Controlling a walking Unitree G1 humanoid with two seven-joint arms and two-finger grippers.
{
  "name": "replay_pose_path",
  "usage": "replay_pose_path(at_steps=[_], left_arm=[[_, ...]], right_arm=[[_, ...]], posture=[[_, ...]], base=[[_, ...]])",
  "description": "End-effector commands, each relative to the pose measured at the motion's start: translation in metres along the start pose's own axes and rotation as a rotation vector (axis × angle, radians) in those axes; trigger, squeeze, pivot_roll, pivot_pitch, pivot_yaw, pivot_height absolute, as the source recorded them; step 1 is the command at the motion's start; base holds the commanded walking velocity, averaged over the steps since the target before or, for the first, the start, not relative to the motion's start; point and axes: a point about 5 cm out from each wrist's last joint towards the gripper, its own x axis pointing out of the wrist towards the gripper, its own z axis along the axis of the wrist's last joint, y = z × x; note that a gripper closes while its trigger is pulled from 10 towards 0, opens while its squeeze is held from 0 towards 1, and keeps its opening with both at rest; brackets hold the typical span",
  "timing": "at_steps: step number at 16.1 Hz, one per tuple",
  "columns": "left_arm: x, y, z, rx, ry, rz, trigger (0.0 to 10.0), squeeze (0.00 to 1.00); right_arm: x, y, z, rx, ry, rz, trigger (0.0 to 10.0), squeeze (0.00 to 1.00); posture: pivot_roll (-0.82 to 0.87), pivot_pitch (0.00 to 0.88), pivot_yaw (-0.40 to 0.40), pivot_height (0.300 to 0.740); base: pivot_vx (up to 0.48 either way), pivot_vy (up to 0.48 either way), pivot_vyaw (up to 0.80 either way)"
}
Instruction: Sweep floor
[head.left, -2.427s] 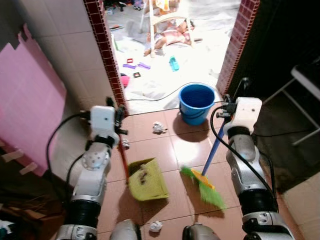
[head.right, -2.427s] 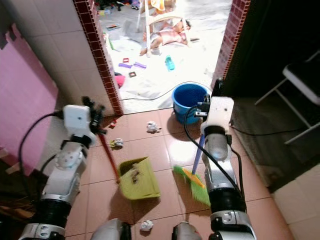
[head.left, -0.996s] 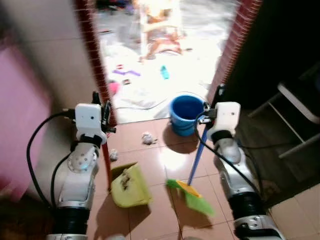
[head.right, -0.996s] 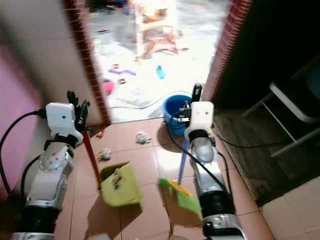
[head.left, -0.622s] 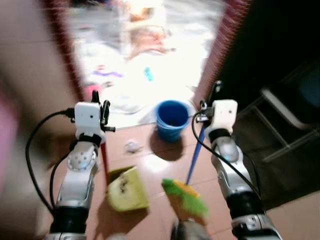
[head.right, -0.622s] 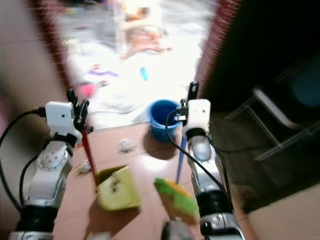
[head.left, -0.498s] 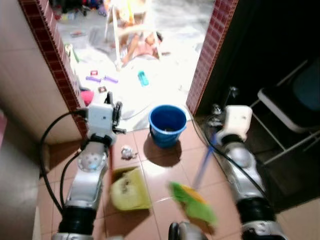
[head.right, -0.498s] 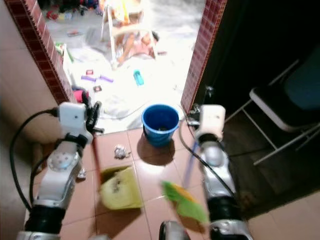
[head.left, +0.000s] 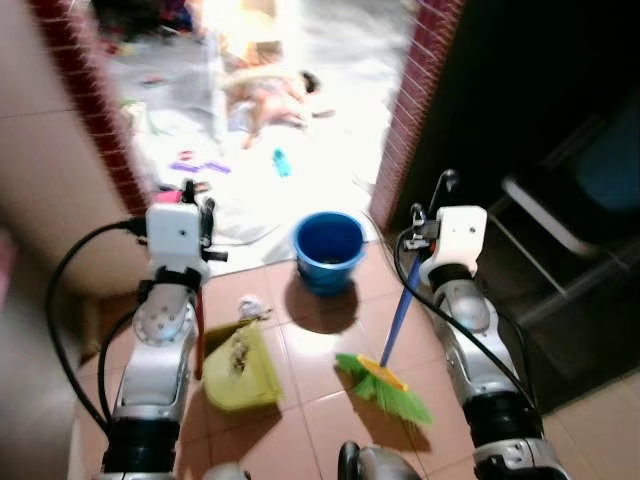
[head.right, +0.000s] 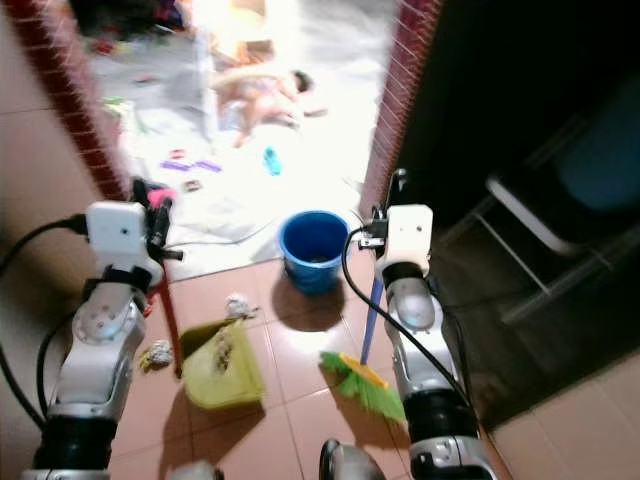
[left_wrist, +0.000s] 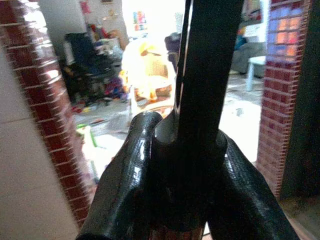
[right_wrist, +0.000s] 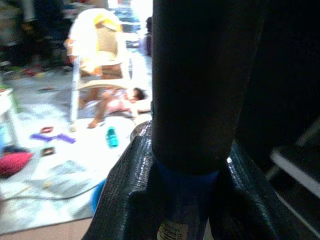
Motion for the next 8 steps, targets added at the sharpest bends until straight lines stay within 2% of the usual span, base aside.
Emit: replay_pose_path(at_steps=[1, 2, 4, 5, 8], left_arm=[[0.007, -0.006, 0.030, -0.036, -0.125, -0.006, 10.0, 0.00], [0.008, -0.005, 0.034, -0.036, -0.137, 0.003, 10.0, 0.00], [0.015, 0.003, 0.054, -0.029, -0.196, 0.053, 10.0, 0.00], [0.016, 0.005, 0.058, -0.024, -0.205, 0.065, 10.0, 0.00], [0.014, 0.009, 0.061, -0.051, -0.193, 0.103, 10.0, 0.00]], right_arm=[[0.000, -0.007, 0.003, -0.015, -0.005, -0.021, 10.0, 0.00], [0.000, -0.007, 0.003, -0.015, -0.006, -0.020, 10.0, 0.00], [0.000, -0.007, 0.001, -0.029, 0.000, -0.017, 10.0, 0.00], [-0.001, -0.007, 0.001, -0.031, -0.001, -0.017, 10.0, 0.00], [-0.002, -0.009, -0.003, -0.039, 0.018, -0.012, 10.0, 0.00]], posture=[[-0.02, 0.011, -0.014, 0.740], [-0.02, 0.011, -0.014, 0.740], [-0.01, 0.014, -0.018, 0.740], [-0.01, 0.014, -0.018, 0.740], [-0.01, 0.026, -0.021, 0.740]], base=[[0.000, 0.000, -0.80], [0.000, 0.000, -0.63], [0.300, 0.000, 0.00], [0.292, 0.000, 0.00], [0.000, 0.000, 0.00]])
